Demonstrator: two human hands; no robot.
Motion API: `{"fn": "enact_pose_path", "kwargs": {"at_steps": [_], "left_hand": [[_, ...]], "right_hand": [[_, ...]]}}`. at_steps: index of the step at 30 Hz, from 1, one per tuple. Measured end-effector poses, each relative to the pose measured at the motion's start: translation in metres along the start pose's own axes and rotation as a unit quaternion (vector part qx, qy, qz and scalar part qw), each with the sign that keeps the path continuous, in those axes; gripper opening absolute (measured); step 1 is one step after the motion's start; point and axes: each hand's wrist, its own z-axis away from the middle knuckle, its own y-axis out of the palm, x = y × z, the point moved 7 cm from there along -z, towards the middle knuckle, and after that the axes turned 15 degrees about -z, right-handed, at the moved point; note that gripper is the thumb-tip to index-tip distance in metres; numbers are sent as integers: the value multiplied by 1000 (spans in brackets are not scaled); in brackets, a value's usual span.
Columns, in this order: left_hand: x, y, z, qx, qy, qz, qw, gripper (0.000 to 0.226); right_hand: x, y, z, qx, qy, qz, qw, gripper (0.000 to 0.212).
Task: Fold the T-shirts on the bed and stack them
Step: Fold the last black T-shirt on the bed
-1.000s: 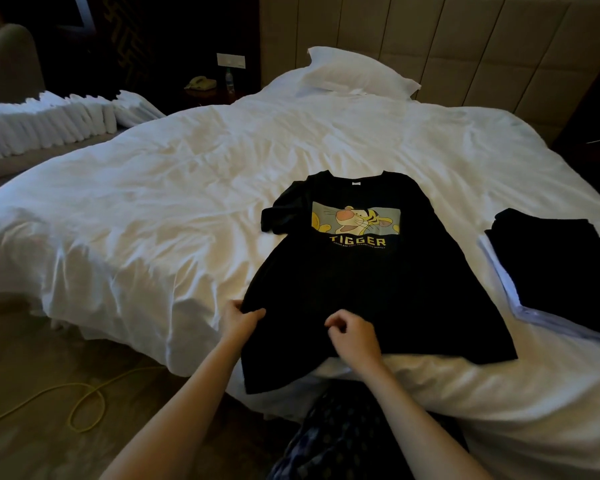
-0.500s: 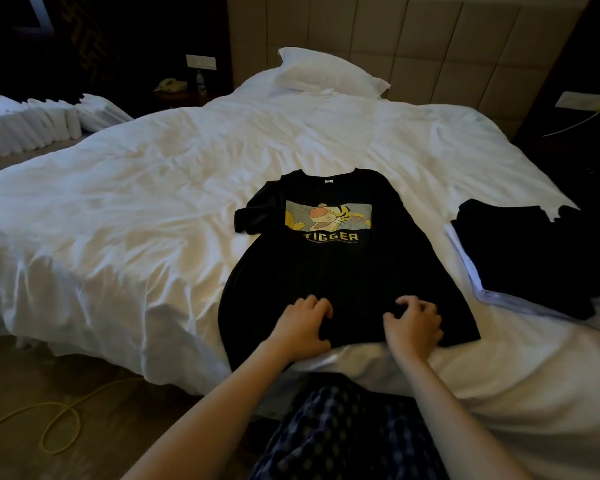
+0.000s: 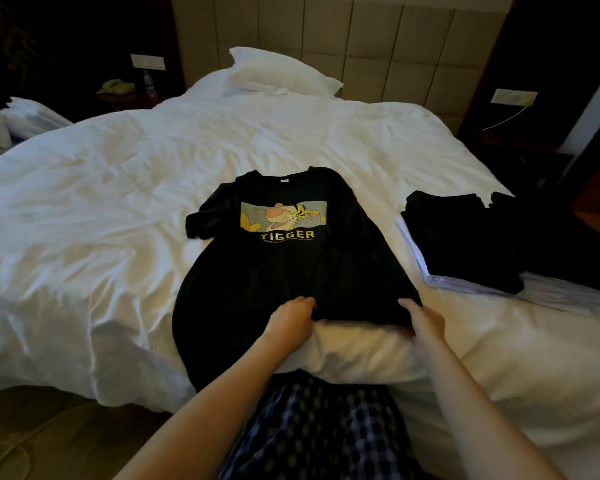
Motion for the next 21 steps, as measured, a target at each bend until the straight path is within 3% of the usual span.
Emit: {"fn": "enact_pose_path", "kwargs": {"at_steps": [3, 8, 14, 16, 18, 20, 21], "left_hand": [[-1, -11, 3, 5, -10, 41, 999, 37], [-5, -10, 7, 56, 20, 14, 998, 42], [5, -4, 2, 81, -17, 109, 991, 32], [8, -7, 1, 42, -43, 118, 991, 26], [8, -15, 3, -31, -49, 75, 996, 22], [-2, -24, 9, -111, -16, -12, 994, 19], [-11, -26, 12, -133, 22, -42, 990, 17]], "right_hand": [[4, 0, 8, -11, -11, -88, 996, 6], [7, -3, 27, -16, -2, -191, 982, 9], [12, 17, 39, 180, 48, -290, 939, 19], [10, 21, 40, 210, 60, -216, 952, 15], [3, 24, 46, 216, 69, -44, 973, 9], [-2, 21, 47, 191, 79, 63, 976, 38], [-4, 20, 48, 186, 97, 50, 976, 44]]}}
